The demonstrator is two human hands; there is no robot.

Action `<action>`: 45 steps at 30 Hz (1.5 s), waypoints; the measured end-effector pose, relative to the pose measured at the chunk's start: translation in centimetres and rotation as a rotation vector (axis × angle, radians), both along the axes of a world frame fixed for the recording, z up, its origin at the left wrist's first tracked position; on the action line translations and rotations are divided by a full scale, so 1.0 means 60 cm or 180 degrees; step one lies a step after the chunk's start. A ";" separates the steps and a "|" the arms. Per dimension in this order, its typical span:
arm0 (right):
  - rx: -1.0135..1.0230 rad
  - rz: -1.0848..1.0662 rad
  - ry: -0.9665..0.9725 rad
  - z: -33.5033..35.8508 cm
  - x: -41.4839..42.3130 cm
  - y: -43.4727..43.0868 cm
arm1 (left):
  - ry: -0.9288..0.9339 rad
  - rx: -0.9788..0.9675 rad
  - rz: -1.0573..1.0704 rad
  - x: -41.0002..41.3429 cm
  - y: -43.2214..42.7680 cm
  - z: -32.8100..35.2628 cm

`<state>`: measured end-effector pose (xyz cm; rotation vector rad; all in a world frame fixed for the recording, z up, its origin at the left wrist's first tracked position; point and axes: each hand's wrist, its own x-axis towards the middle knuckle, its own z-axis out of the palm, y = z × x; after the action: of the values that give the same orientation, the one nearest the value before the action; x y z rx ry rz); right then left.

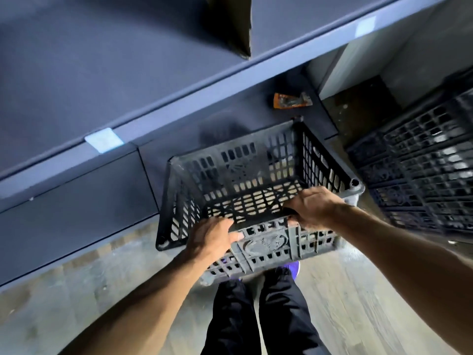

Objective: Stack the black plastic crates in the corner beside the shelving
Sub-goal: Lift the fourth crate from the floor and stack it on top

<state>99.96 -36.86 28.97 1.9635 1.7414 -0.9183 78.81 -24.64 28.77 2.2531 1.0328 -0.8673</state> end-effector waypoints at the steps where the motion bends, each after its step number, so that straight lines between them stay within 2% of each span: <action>1: -0.0063 -0.0077 0.0024 0.015 -0.002 -0.019 | 0.0034 -0.0052 -0.0063 0.006 -0.012 0.026; 3: -0.0224 -0.0275 0.0056 0.044 -0.010 -0.063 | 0.0080 -0.0213 -0.0161 0.013 -0.038 0.071; 8: -0.0112 -0.0717 0.0025 0.140 -0.024 -0.163 | 0.0165 -0.0582 -0.0306 0.031 -0.087 0.182; 16: 0.0138 -0.1248 -0.0093 0.324 0.021 -0.239 | -0.0158 -0.0466 -0.0988 0.126 -0.117 0.330; 27: 0.0475 -0.1870 -0.0534 0.447 0.006 -0.296 | -0.0798 -0.0075 -0.1687 0.169 -0.124 0.429; 39: 0.0181 -0.2691 -0.0882 0.547 -0.129 -0.303 | -0.1060 -0.0315 -0.2774 0.157 -0.103 0.474; 45: 0.0158 -0.3177 -0.1006 0.583 -0.197 -0.335 | -0.1304 -0.0200 -0.3430 0.164 -0.128 0.496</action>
<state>88.15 -56.93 63.98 2.8412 0.5481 -0.7414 88.63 -32.33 58.54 2.7108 -0.4679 -0.7132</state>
